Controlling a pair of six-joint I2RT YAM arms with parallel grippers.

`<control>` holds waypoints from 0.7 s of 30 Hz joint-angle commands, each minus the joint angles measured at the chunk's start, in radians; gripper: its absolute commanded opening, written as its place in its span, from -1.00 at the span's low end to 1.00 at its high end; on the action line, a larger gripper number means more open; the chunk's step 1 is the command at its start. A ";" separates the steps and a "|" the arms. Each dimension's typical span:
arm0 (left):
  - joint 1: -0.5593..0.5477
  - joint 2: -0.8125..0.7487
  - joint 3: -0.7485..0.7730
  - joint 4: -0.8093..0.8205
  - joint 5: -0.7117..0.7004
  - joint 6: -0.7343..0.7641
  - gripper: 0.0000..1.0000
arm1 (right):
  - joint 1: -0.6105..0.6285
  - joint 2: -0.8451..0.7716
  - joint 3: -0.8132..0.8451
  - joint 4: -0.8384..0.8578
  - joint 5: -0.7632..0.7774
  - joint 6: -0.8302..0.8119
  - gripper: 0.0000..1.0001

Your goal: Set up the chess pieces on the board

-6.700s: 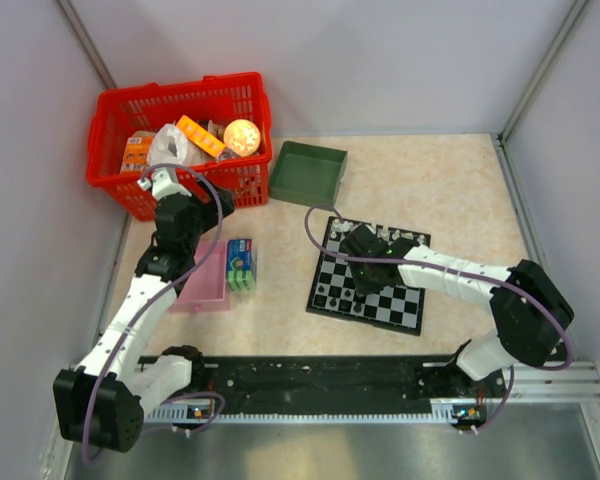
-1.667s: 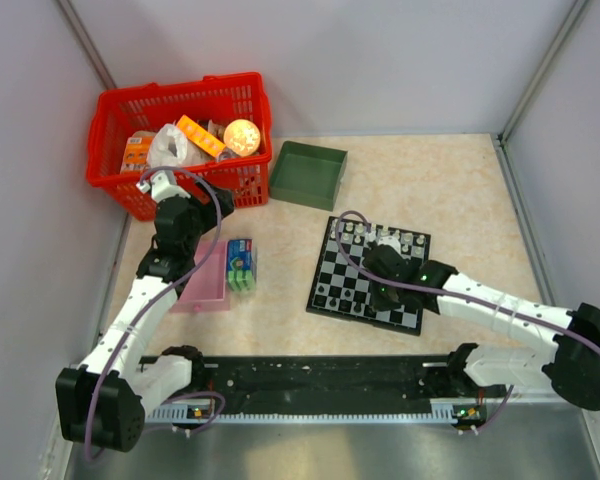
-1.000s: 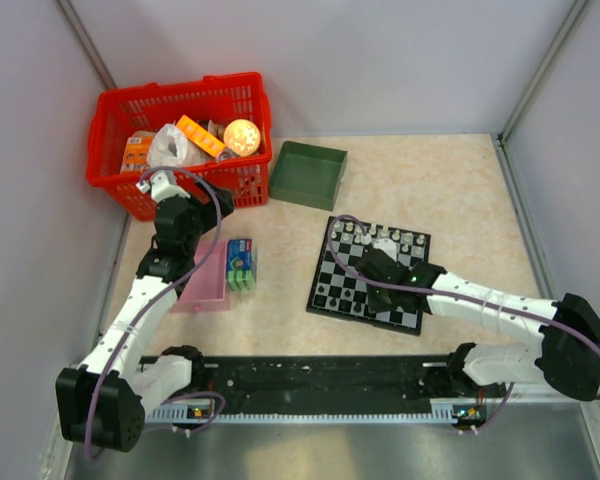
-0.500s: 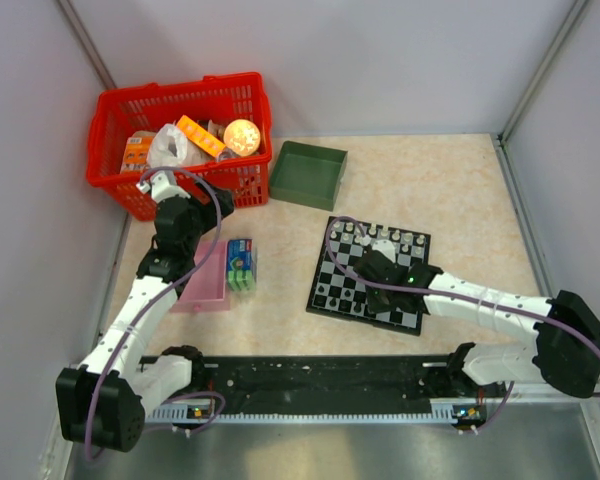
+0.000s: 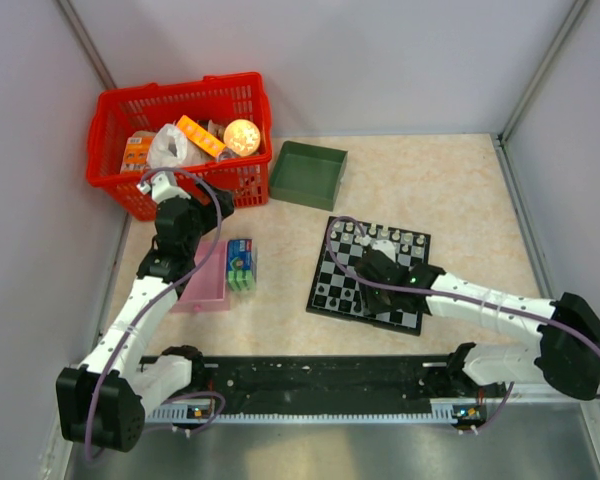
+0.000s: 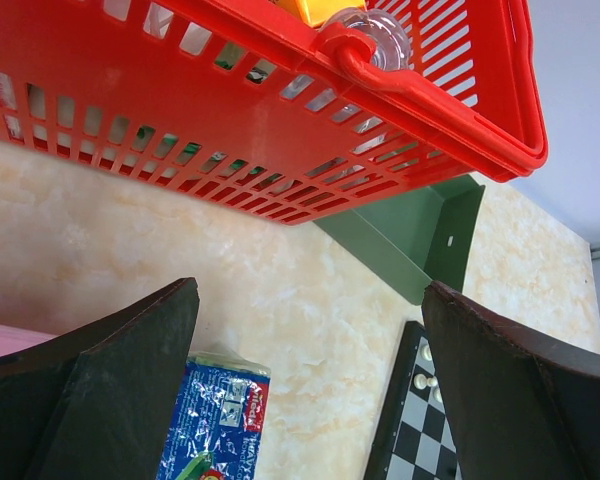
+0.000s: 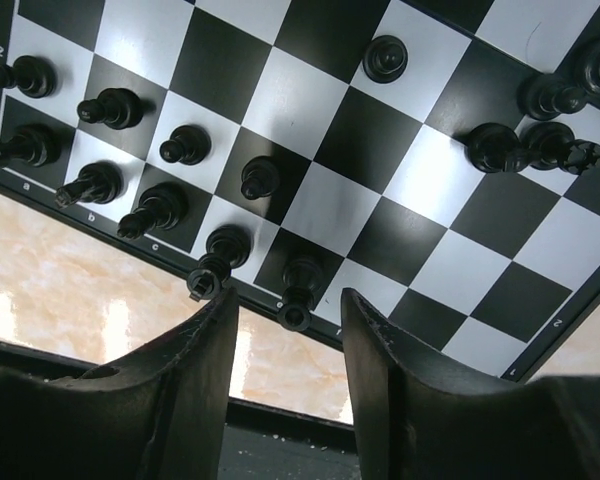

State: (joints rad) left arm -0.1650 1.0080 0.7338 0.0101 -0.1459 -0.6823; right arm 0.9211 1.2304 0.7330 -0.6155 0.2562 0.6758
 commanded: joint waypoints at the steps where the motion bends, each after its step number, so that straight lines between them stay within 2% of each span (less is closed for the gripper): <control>1: 0.005 -0.005 -0.004 0.067 0.006 -0.003 0.97 | 0.015 -0.071 0.058 -0.015 0.009 -0.008 -0.07; 4: 0.005 -0.009 -0.005 0.067 0.006 -0.005 0.98 | 0.010 -0.114 0.081 -0.032 0.084 -0.016 0.03; 10: 0.005 -0.020 -0.010 0.067 0.011 -0.010 0.98 | -0.065 -0.102 0.114 -0.012 0.149 -0.057 0.04; 14: 0.005 -0.028 -0.011 0.065 0.016 -0.011 0.97 | -0.146 -0.036 0.140 0.039 0.114 -0.100 -0.11; 21: 0.007 -0.051 -0.008 0.048 0.000 -0.002 0.97 | -0.212 0.079 0.167 0.117 0.037 -0.179 -0.22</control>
State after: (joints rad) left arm -0.1642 0.9878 0.7254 0.0185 -0.1429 -0.6827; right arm 0.7307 1.2579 0.8352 -0.5621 0.3283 0.5587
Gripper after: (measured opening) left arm 0.987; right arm 0.402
